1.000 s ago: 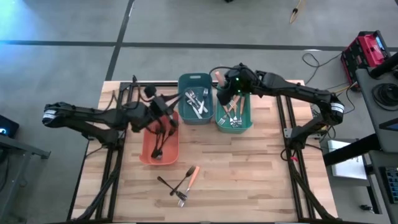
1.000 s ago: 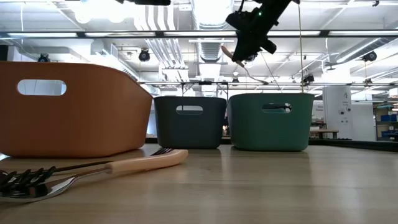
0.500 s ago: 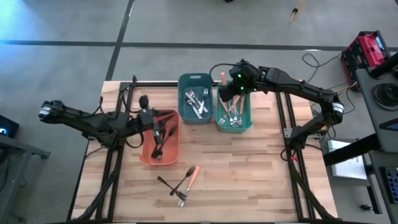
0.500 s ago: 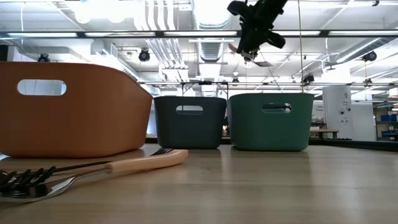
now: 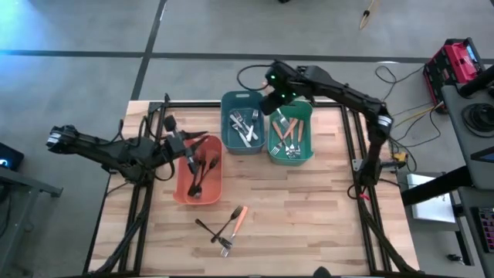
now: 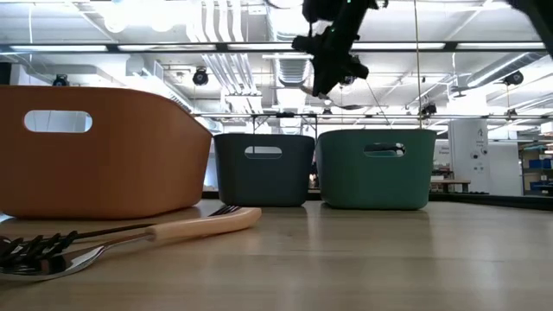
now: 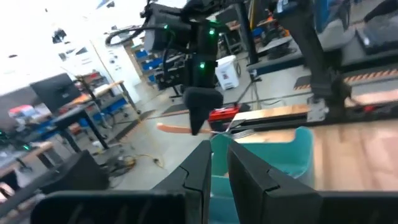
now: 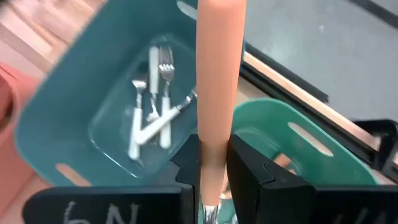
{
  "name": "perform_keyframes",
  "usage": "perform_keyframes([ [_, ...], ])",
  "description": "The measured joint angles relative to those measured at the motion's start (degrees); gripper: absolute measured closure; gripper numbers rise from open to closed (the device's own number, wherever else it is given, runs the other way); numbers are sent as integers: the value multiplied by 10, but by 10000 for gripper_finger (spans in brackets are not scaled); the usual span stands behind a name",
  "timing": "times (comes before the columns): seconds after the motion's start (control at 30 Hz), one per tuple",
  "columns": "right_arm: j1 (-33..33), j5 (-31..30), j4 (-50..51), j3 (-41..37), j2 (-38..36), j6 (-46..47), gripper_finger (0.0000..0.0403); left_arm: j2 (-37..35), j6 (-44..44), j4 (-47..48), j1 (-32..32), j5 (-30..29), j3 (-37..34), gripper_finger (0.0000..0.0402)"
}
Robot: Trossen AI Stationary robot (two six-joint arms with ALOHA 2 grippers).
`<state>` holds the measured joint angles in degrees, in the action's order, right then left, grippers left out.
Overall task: Sort silverware by color (type)
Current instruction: Put the orange fork into the green bin
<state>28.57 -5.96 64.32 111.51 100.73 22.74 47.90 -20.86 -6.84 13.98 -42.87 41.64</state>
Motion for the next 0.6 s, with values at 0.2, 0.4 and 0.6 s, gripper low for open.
perform_keyframes([
  [0.2, 0, 16, 89, 79, 53, -12, 361, -2, -90, 3, -3, -1, -19, 366],
  [0.4, 20, 65, 143, 90, 62, 20, 361, -6, -158, 2, -23, 0, -20, 366],
  [0.6, 42, 78, 186, 69, 60, 70, 361, -25, -188, -1, -70, -1, -20, 366],
])
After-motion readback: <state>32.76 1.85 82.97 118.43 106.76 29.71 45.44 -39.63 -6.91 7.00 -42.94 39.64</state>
